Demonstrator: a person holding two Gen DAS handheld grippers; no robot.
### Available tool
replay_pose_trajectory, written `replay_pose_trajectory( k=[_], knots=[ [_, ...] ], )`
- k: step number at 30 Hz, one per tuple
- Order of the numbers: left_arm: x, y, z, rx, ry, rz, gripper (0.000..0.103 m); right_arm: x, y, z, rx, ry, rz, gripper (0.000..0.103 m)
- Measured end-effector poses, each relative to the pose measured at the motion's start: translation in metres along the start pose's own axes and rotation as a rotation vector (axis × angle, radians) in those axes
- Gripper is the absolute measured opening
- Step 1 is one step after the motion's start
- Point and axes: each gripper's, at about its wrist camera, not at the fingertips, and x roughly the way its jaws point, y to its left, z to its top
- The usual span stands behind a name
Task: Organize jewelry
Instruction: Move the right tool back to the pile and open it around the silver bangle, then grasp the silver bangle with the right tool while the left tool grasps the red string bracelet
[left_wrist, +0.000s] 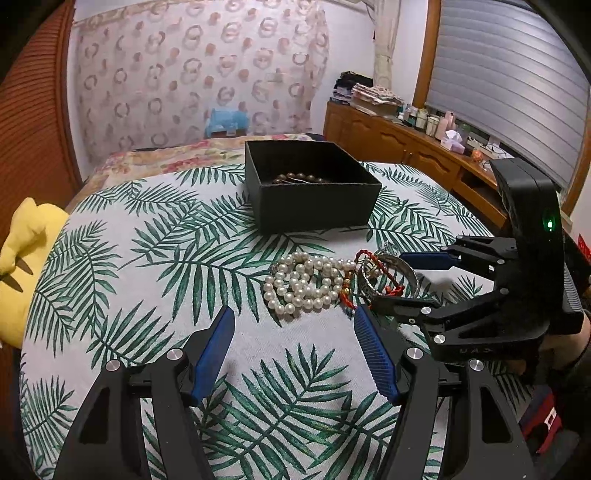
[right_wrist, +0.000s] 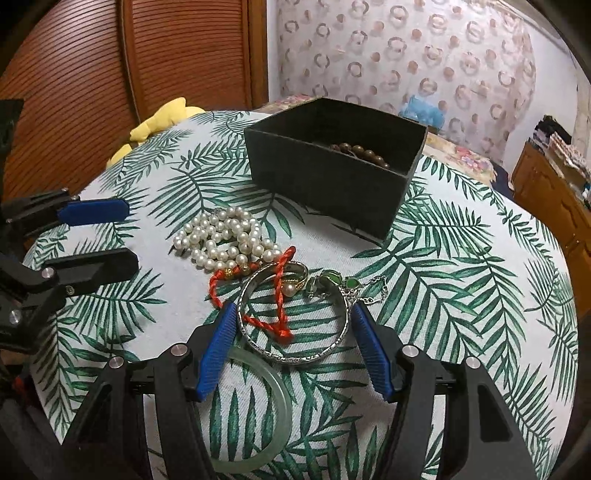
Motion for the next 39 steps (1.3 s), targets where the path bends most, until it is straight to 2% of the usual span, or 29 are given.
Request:
replay_pose_trajectory(
  k=[11, 17, 28, 34, 35, 36, 39],
  knots=[
    [-0.002, 0.002, 0.001, -0.007, -0.004, -0.001, 0.064, -0.021, 0.002, -0.003, -0.018, -0.019, 0.079, 0.062],
    [-0.003, 0.003, 0.001, -0.008, -0.005, -0.001, 0.064, -0.024, 0.006, -0.005, -0.031, -0.001, 0.112, 0.062],
    [-0.003, 0.004, 0.002, -0.006, 0.0, -0.004, 0.064, -0.036, 0.018, -0.01, -0.069, -0.002, 0.099, 0.062],
    [-0.001, -0.002, 0.003, -0.003, 0.012, -0.042, 0.064, -0.054, 0.008, -0.018, -0.061, -0.025, 0.068, 0.062],
    [0.001, -0.003, 0.002, -0.003, 0.014, -0.05, 0.061, -0.056, 0.005, -0.02, -0.053, -0.028, 0.061, 0.062],
    [0.002, -0.005, 0.002, -0.002, 0.019, -0.062, 0.053, -0.057, 0.002, -0.022, -0.045, -0.03, 0.056, 0.062],
    [0.012, -0.012, 0.002, 0.001, 0.046, -0.098, 0.037, -0.059, -0.009, -0.026, -0.021, -0.036, 0.04, 0.062]
  ],
)
